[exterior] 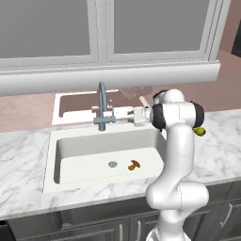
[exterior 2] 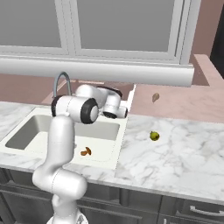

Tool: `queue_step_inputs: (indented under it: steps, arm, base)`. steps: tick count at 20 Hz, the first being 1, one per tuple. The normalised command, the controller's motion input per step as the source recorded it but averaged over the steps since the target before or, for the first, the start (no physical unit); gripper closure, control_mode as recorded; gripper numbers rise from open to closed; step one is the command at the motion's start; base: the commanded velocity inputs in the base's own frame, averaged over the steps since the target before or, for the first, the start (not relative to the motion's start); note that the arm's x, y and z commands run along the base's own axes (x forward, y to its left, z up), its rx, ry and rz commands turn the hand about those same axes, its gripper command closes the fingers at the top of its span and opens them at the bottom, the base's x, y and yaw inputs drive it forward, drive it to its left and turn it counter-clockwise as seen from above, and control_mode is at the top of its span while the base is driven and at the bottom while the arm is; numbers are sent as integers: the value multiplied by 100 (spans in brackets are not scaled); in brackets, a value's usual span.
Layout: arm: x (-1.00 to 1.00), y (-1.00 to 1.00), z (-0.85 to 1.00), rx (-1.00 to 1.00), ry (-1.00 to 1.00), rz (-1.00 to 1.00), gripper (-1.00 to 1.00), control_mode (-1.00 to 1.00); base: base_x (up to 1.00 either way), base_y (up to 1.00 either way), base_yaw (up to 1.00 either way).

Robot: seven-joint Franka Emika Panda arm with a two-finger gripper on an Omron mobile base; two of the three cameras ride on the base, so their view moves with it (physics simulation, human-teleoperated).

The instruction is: Turn on the sink faucet. Then move the mushroom from the counter to the sink. Turn off the sink. Move the vegetable from the sink to the pot next to the stove. Finally move the pot to the rear right burner.

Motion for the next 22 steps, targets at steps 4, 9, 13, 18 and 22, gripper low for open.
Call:
queue_step_inputs:
  steps: [4,9,13,18,22]
  arm:
    - [-83,-4,24,1,-5,0,-100,-100]
    - [-80,0,42,0,-3,-2,-100,-100]
    - [-72,0,55,0,-1,-3,-100,-100]
    - [-72,0,55,0,0,-4,-100,-100]
    - [-73,-1,38,0,1,-3,-100,-100]
  base:
    - [0,0,0]
    - [0,0,0]
    - [0,0,0]
    - [0,0,0]
    - [0,0,0]
